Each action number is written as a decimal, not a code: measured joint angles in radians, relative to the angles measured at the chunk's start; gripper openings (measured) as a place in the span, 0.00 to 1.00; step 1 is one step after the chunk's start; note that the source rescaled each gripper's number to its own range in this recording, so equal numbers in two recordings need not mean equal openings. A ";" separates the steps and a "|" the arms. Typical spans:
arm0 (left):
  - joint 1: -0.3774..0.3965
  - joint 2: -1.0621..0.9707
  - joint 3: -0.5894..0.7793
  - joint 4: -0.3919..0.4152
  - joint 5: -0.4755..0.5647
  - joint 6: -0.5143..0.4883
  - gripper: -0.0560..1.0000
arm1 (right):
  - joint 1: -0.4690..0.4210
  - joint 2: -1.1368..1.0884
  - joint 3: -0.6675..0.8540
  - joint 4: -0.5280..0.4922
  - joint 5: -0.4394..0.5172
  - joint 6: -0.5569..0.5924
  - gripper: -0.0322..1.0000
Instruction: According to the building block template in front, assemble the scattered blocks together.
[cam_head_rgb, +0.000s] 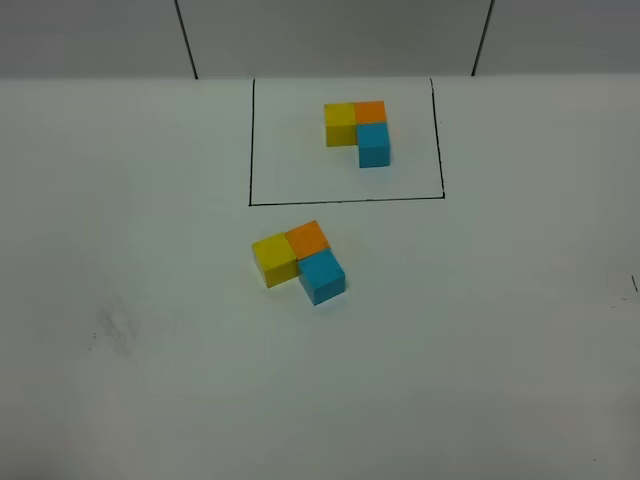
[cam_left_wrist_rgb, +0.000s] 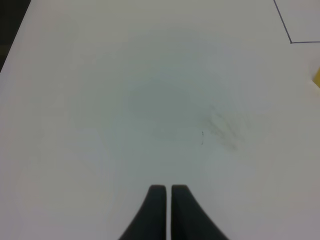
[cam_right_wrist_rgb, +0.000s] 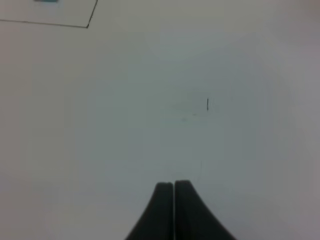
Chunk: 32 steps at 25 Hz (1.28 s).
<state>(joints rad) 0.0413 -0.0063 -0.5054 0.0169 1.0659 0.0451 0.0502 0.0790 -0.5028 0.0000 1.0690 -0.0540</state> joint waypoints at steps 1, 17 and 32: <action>0.000 0.000 0.000 0.000 0.000 0.000 0.06 | 0.000 0.000 0.000 0.000 0.000 0.000 0.03; 0.000 0.000 0.000 0.000 0.000 0.000 0.06 | -0.031 -0.083 0.000 -0.010 0.001 0.010 0.03; 0.000 0.000 0.000 0.000 0.000 0.000 0.06 | -0.140 -0.086 0.000 -0.010 0.001 0.010 0.03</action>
<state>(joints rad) 0.0413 -0.0063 -0.5054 0.0169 1.0659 0.0451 -0.0894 -0.0074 -0.5028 -0.0103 1.0700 -0.0440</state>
